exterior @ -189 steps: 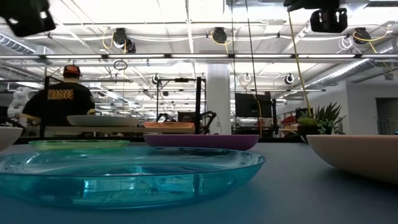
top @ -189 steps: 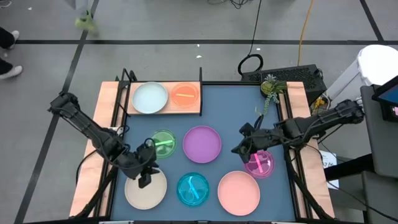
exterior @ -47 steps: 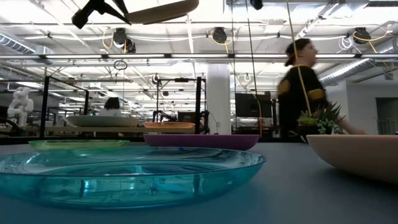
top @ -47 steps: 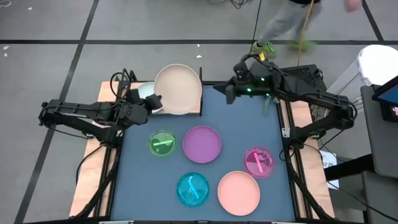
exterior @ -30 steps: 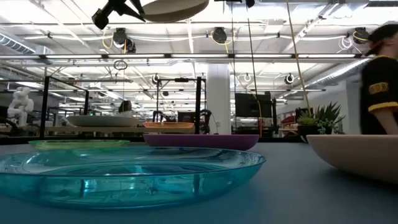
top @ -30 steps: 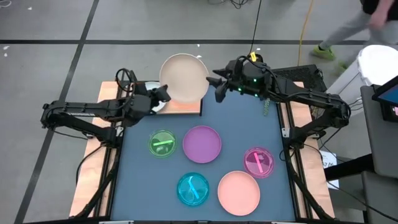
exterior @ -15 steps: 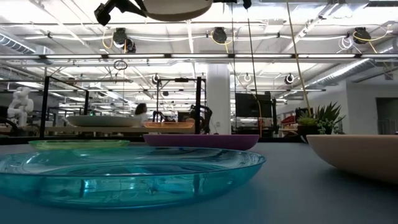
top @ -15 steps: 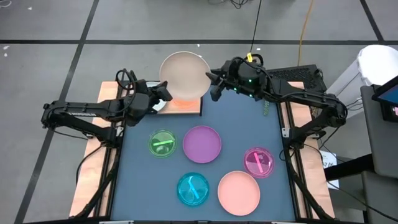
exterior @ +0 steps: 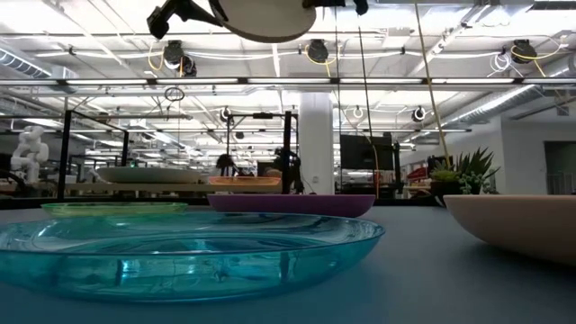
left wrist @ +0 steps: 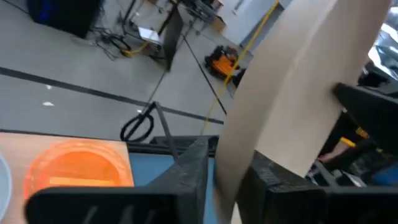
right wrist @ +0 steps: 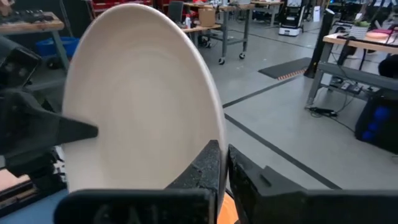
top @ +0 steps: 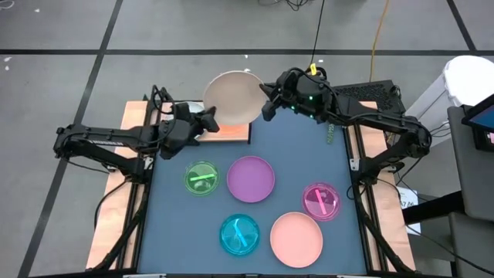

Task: Place and stack plates onto a shelf
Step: Stack the white plate on top of the gray plate on the shelf

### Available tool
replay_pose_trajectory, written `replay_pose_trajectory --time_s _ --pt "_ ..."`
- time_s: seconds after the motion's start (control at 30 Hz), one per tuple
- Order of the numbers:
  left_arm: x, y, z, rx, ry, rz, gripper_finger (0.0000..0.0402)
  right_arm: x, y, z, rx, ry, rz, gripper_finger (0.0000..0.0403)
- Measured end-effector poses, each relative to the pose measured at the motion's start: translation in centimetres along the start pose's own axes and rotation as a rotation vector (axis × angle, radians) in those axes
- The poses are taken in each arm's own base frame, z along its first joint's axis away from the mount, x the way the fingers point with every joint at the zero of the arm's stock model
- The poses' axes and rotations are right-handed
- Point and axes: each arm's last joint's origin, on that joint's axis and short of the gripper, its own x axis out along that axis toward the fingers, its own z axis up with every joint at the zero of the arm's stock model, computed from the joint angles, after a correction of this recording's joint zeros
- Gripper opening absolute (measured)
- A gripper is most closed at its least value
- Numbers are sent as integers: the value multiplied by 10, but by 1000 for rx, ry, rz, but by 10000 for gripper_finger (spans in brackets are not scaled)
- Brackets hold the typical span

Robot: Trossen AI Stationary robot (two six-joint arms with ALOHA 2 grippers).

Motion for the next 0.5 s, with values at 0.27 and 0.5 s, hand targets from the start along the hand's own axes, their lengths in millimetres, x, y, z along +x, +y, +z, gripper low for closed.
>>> replay_pose_trajectory --time_s 0.27,0.5 --pt "-5 0 4 98 17 -31 109 1 -2 -2 29 22 -11 1" --pt "-20 6 33 187 11 -114 139 -2 -4 -4 75 50 -34 1"
